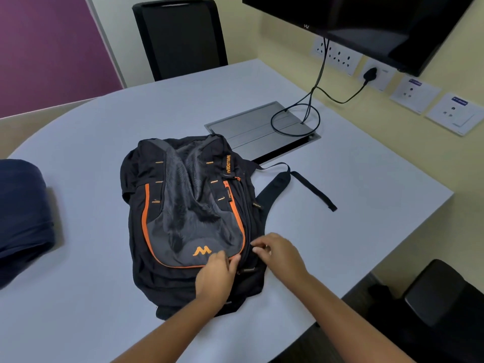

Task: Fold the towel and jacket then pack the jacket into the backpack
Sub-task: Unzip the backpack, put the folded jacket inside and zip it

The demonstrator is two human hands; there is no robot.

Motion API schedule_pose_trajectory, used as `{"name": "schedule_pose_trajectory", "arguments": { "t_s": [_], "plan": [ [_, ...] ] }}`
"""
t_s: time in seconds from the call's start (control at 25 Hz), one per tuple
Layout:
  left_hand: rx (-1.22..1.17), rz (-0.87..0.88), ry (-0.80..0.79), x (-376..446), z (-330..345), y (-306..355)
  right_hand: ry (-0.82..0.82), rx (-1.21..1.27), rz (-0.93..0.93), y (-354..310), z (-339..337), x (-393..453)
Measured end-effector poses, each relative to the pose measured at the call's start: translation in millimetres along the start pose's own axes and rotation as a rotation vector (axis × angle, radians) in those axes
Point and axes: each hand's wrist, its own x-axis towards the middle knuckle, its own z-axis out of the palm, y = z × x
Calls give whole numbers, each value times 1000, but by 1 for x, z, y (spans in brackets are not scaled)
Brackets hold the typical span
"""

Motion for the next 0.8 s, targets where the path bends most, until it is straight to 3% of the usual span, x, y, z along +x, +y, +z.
{"name": "schedule_pose_trajectory", "arguments": {
  "t_s": [0.12,0.36,0.52,0.68,0.8],
  "plan": [
    [247,21,-37,-14,17,-13,-113,-126,-194,-2,9,16],
    [134,-153,11,-10,25,3,-316,-476,-385,-1,31,38],
    [150,-222,-11,-11,28,5,-189,-609,-507,11,42,35],
    [-24,-287,-19,-8,17,12,-84,-360,-528,9,29,36],
    [-262,-324,92,-13,9,26,90,-101,-428,-2,20,30]
  ]
}}
